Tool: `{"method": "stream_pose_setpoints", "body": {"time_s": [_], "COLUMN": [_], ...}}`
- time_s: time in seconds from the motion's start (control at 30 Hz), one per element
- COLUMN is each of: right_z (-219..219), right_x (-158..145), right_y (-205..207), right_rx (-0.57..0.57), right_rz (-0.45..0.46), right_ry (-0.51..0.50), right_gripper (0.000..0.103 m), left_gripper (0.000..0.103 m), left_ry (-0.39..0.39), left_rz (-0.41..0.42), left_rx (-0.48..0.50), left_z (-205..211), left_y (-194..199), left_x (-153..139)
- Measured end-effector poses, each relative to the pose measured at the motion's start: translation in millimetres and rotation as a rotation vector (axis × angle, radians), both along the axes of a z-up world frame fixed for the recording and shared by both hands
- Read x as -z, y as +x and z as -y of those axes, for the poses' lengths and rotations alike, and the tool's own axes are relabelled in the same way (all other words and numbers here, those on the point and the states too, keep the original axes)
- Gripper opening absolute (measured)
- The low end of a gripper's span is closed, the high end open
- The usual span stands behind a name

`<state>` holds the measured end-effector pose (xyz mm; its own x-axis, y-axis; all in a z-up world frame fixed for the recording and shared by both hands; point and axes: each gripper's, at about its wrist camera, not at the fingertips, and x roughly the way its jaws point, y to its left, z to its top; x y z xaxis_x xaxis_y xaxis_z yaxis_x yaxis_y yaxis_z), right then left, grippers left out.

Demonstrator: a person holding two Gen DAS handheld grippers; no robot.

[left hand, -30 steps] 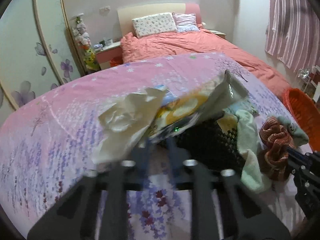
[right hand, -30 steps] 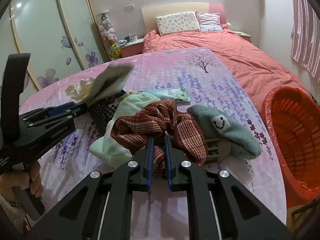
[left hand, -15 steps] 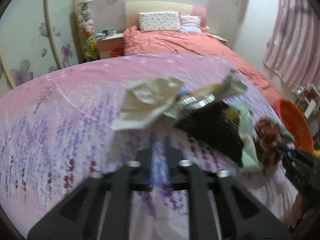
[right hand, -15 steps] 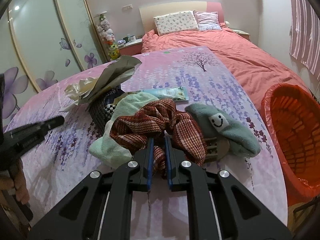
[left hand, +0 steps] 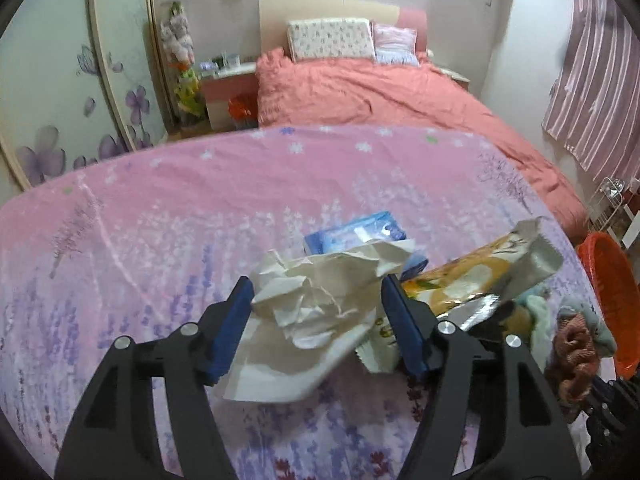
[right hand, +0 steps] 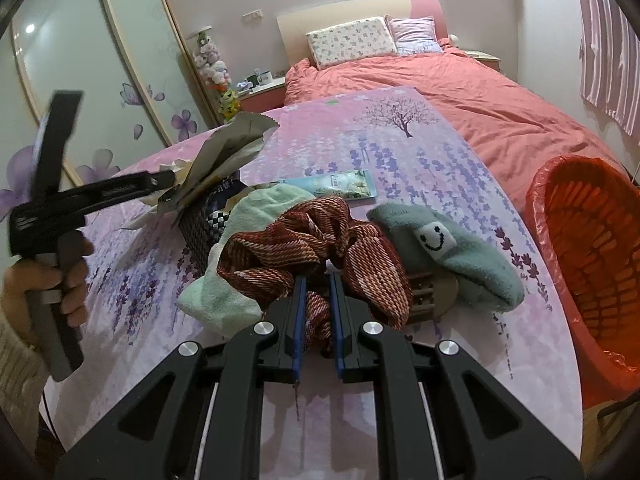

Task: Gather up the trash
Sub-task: 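Grasp the crumpled white tissue with the left tool while the right tool holds the scarf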

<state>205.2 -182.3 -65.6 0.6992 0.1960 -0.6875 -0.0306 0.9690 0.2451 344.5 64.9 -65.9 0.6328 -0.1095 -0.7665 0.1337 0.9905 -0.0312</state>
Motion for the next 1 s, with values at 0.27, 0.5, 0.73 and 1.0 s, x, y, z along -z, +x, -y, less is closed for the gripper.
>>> {"method": "stream_pose_setpoints", "body": {"time_s": [0.27,0.5,0.73,1.0], "right_z": [0.6,3.1,8.7,-10.5], "right_x": [0.3,-3.8,-16.6,-11.0], "right_y": [0.4,-7.4,-14.0,0.7], "right_rx": [0.000,-0.008,-0.009,0.021], "right_rz": [0.000,0.025,0.063,0.045], "right_ry": [0.002,0.007,0.034,-0.089], "right_gripper": [0.011,0.012,0.046,0.088], "left_gripper": [0.045,0.045,0.047,0.055], "left_ry": [-0.035,0.041,0.062,0.036], "left_rz": [-0.009,-0.019,-0.014,-0.016], "left_rx": [-0.020,-0.065,-0.083,-0.099], "left_z": [-21.5,-47.6,-59.9,-62.5], "left_y": [-9.7,-68.7,-94.8,-89.7], "left_x": [7.8,10.1,16.0,18.3]}}
